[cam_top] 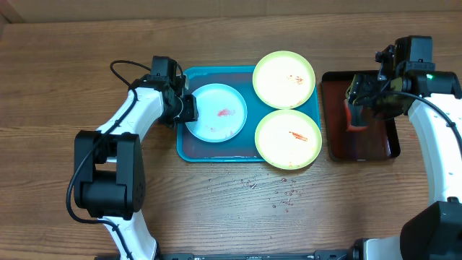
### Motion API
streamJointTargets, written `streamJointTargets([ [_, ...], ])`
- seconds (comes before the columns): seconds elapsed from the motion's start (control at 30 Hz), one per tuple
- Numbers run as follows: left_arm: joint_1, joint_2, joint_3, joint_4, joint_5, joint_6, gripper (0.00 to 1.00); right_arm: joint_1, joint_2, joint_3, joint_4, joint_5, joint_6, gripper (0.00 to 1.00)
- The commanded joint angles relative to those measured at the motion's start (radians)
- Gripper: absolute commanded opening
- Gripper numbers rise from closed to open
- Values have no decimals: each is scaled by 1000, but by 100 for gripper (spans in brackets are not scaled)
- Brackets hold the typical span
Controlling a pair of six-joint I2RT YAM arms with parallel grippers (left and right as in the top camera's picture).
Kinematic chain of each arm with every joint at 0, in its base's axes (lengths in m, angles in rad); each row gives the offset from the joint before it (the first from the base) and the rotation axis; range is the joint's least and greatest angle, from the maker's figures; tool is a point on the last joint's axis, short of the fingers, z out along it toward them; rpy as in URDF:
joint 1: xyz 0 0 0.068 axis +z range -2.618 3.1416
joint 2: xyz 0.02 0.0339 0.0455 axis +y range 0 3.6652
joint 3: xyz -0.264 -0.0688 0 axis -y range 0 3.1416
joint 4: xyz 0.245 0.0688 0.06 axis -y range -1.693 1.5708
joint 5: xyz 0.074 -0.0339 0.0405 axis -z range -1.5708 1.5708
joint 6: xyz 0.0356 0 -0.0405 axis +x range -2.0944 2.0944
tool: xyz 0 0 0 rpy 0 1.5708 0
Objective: Clean dirty plates on tray and stack at the side
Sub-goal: 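Move the left gripper to the white plate's left rim and grip it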
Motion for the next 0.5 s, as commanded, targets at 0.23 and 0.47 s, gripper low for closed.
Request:
streamJointTargets([
  [0.23, -7, 9, 8, 39, -106, -37, 37, -4, -8, 23, -5, 13, 5, 71],
  [0.47, -7, 9, -9, 51, -104, -37, 31, -4, -8, 23, -14, 13, 6, 67],
])
